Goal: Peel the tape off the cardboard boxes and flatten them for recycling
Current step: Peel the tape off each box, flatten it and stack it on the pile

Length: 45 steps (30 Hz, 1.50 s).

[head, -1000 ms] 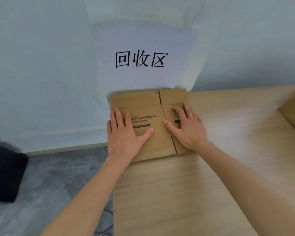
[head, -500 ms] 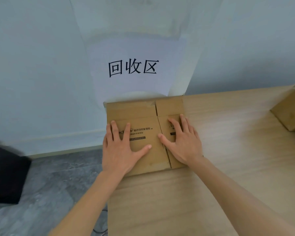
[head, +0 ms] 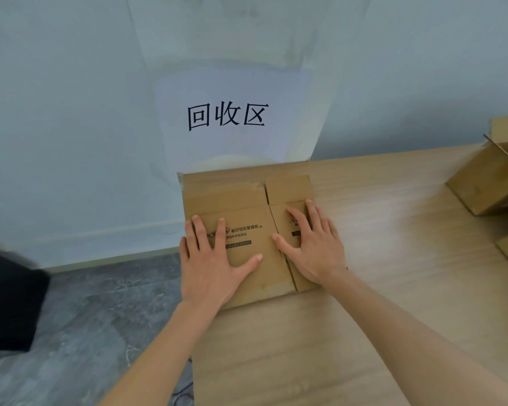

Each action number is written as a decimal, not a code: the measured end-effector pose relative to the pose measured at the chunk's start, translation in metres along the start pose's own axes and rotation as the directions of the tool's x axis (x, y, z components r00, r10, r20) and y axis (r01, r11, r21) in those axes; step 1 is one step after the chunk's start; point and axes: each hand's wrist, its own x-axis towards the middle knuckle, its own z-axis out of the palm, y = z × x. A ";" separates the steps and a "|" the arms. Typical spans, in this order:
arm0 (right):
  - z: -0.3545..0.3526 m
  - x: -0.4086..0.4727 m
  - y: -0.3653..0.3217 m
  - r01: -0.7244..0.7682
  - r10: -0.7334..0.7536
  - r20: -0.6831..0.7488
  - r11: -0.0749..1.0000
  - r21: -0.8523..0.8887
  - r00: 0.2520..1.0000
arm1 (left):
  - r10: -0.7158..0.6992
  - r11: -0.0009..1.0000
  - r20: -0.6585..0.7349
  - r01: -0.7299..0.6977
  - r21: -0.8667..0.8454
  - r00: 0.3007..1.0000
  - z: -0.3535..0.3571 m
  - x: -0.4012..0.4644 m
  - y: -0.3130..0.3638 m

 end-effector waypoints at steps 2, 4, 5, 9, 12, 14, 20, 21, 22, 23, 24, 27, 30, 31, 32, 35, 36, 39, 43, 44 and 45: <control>0.000 -0.004 -0.002 -0.020 0.020 -0.014 1.000 -0.019 1.000 | 0.009 1.000 0.022 -0.010 0.014 1.000 -0.001 0.002 0.000; 0.000 -0.006 -0.005 -0.037 0.036 -0.012 0.999 -0.039 0.999 | 0.026 0.999 0.020 -0.027 0.038 0.999 -0.001 0.001 -0.002; 0.001 -0.008 -0.006 -0.045 0.045 -0.002 0.998 -0.049 0.999 | 0.042 0.998 0.014 -0.043 0.045 0.999 -0.001 -0.001 -0.003; -0.002 -0.012 -0.009 -0.062 0.066 0.038 0.994 -0.088 0.997 | 0.064 0.998 0.025 -0.065 0.018 0.998 -0.002 -0.001 -0.006; -0.016 -0.012 -0.015 -0.051 0.088 0.158 0.973 -0.227 0.984 | 0.068 0.998 0.141 -0.070 0.009 0.988 -0.011 0.001 -0.006; -0.032 -0.018 -0.023 -0.049 0.096 0.179 0.967 -0.251 0.979 | 0.078 0.997 0.228 -0.074 -0.024 0.971 -0.026 -0.001 -0.005; -0.075 -0.135 -0.012 0.107 -0.085 0.107 0.969 -0.222 0.991 | 0.265 0.963 0.146 -0.255 -0.081 0.953 -0.086 -0.058 0.013; -0.083 -0.161 -0.002 0.138 -0.095 0.181 0.961 -0.239 0.979 | 0.289 0.957 0.165 -0.277 -0.088 0.943 -0.097 -0.073 0.016; -0.094 -0.183 0.009 0.146 -0.084 0.238 0.956 -0.254 0.967 | 0.299 0.954 0.191 -0.285 -0.096 0.935 -0.109 -0.088 0.020; -0.106 -0.203 0.022 0.134 -0.061 0.272 0.957 -0.259 0.960 | 0.303 0.952 0.221 -0.286 -0.104 0.927 -0.121 -0.102 0.023; -0.120 -0.220 0.035 0.111 -0.037 0.281 0.961 -0.253 0.959 | 0.312 0.950 0.248 -0.296 -0.103 0.917 -0.134 -0.118 0.027; -0.177 -0.262 0.066 0.046 0.002 0.235 0.978 -0.202 0.972 | 0.391 0.919 0.261 -0.391 -0.055 0.883 -0.174 -0.172 0.046; -0.242 -0.309 0.087 0.017 0.007 0.137 0.984 -0.178 0.991 | 0.438 0.896 0.207 -0.445 -0.015 0.875 -0.219 -0.231 0.076; -0.264 -0.328 0.094 0.014 0.002 0.098 0.987 -0.163 0.995 | 0.449 0.889 0.194 -0.457 -0.003 0.872 -0.235 -0.252 0.090; -0.286 -0.348 0.101 0.018 -0.008 0.064 0.988 -0.150 0.998 | 0.459 0.884 0.180 -0.468 0.009 0.870 -0.250 -0.273 0.106; -0.350 -0.417 0.128 0.067 -0.064 0.023 0.984 -0.166 0.998 | 0.490 0.866 0.123 -0.498 0.047 0.863 -0.294 -0.337 0.160; -0.370 -0.443 0.139 0.077 -0.075 0.018 0.980 -0.185 0.997 | 0.502 0.859 0.095 -0.508 0.061 0.860 -0.307 -0.358 0.180; -0.428 -0.518 0.174 0.051 -0.057 -0.027 0.978 -0.203 0.998 | 0.528 0.848 0.013 -0.528 0.035 0.849 -0.342 -0.422 0.244; -0.501 -0.604 0.223 -0.023 0.001 -0.122 0.984 -0.179 0.993 | 0.555 0.830 -0.024 -0.555 -0.048 0.832 -0.376 -0.492 0.325; -0.519 -0.621 0.235 -0.042 0.018 -0.138 0.983 -0.178 0.990 | 0.565 0.823 -0.033 -0.566 -0.055 0.824 -0.382 -0.505 0.342; -0.534 -0.636 0.247 -0.061 0.034 -0.151 0.983 -0.176 0.988 | 0.576 0.814 -0.042 -0.577 -0.063 0.817 -0.388 -0.517 0.359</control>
